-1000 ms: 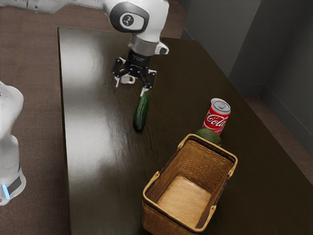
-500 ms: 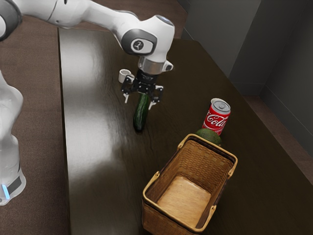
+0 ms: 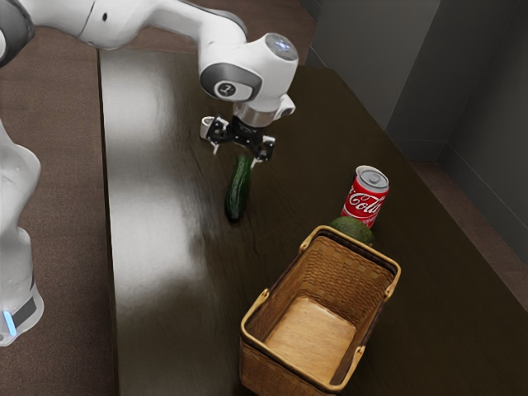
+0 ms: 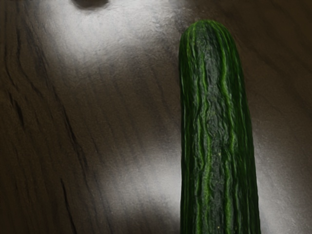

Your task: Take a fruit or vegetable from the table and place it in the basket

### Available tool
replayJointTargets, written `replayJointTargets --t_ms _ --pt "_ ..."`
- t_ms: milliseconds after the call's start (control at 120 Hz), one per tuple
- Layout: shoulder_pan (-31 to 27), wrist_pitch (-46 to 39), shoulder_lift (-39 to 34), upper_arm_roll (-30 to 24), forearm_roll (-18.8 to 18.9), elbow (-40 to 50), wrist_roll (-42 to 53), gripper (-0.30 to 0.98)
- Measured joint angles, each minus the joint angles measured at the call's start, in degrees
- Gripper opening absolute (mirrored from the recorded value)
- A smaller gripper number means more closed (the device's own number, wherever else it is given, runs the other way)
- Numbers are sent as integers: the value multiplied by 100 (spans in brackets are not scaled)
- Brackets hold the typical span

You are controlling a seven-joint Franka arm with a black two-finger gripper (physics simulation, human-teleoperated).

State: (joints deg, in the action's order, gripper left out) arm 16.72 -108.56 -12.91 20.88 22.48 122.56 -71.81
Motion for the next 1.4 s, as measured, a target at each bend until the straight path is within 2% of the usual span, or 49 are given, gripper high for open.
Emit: replayJointTargets --t_ms 92,175,242,392,542,725,833,1042,1208,1400 --pt "-9 -33 -14 5 -116 6 -199 69" --pt "1 -68 -31 46 -617 -5 -368 69" --pt "17 -97 -45 60 -873 -12 -496 69" --pt "4 -136 4 78 -1110 2 -731 69" --pt "-35 -160 17 127 -1022 169 -890 69" --pt "-109 -133 -335 164 -969 448 -949 69" --pt "-179 -254 97 237 -964 277 -899 69" --pt "-254 -465 331 330 -964 224 -774 69" --pt "-213 -744 808 330 -957 -205 -624 69" --pt "-261 -932 870 345 -978 -200 -489 69"
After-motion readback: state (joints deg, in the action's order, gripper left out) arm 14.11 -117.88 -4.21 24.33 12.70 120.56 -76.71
